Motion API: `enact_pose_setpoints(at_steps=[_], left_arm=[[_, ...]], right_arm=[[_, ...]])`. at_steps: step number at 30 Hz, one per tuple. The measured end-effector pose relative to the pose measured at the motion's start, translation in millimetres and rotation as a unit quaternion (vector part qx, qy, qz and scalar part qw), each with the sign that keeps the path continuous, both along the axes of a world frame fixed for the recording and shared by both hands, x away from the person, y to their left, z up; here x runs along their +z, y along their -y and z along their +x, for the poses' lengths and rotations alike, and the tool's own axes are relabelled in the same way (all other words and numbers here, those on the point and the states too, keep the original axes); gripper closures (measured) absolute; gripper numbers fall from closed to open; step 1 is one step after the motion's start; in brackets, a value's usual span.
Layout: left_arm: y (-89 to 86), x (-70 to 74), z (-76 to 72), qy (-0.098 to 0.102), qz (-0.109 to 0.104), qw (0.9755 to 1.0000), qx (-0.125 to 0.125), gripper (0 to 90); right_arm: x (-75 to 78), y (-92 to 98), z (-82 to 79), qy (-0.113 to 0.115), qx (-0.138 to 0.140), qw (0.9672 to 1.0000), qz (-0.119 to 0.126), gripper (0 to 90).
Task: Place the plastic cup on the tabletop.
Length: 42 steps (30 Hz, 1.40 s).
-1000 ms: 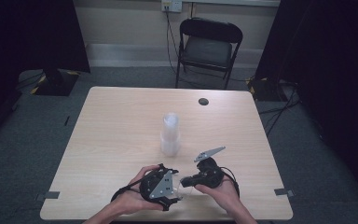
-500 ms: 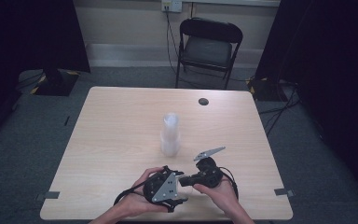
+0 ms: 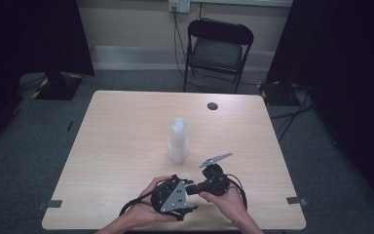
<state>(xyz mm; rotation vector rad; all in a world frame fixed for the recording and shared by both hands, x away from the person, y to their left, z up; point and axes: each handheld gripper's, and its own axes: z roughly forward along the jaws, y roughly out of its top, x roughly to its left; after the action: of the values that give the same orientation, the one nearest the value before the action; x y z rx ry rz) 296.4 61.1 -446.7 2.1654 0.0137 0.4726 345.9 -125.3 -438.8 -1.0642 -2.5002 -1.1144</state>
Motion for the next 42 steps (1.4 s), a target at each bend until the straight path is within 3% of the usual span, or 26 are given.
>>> enact_pose_setpoints(at_steps=[2, 6, 10, 13, 17, 24, 32, 34, 35, 38, 42], left_arm=[[-0.1, -0.2, 0.5, -0.005, -0.005, 1.0, 0.002, 28.3], [-4.6, 1.4, 5.5, -0.035, -0.028, 0.999, 0.007, 28.4], [-4.9, -1.6, 5.2, -0.029, -0.035, 0.9988, 0.015, 28.4], [-6.2, -3.6, 6.5, -0.041, -0.051, 0.9976, 0.024, 28.2], [-8.1, -4.9, 9.0, -0.051, -0.054, 0.9967, 0.033, 28.0], [-14.4, -5.6, 14.9, -0.077, -0.086, 0.9913, 0.063, 27.9], [-21.0, -5.3, 20.3, -0.082, -0.096, 0.9881, 0.088, 27.8], [-22.9, -4.9, 22.1, -0.09, -0.109, 0.9851, 0.097, 27.8], [-24.9, -4.3, 23.5, -0.087, -0.106, 0.9856, 0.099, 27.8], [-29.4, -3.8, 26.4, -0.089, -0.11, 0.984, 0.109, 27.8], [-35.2, -2.1, 30.4, -0.093, -0.125, 0.9801, 0.123, 27.9]], right_arm=[[0.0, 0.0, -0.6, 0.005, -0.003, 1.0, -0.002, 88.4], [0.8, 0.0, -1.0, 0.007, -0.008, 0.9999, -0.001, 83.1], [0.1, 1.4, -0.5, 0.014, -0.02, 0.9997, -0.006, 73.0], [1.2, 5.3, -0.4, 0.021, -0.032, 0.9993, 0.002, 71.9], [4.6, 7.9, -1.2, 0.034, -0.041, 0.9985, 0.008, 69.6], [6.6, 13.0, -0.3, 0.05, -0.046, 0.9973, 0.027, 65.1], [9.5, 20.2, -0.7, 0.081, -0.055, 0.9935, 0.059, 64.3], [10.6, 22.6, -0.6, 0.09, -0.057, 0.9918, 0.071, 64.3], [11.3, 23.9, -0.5, 0.094, -0.061, 0.9909, 0.074, 64.3], [13.7, 26.7, -0.4, 0.105, -0.069, 0.9881, 0.089, 64.4], [15.1, 29.4, 1.2, 0.115, -0.071, 0.9846, 0.112, 63.9]])
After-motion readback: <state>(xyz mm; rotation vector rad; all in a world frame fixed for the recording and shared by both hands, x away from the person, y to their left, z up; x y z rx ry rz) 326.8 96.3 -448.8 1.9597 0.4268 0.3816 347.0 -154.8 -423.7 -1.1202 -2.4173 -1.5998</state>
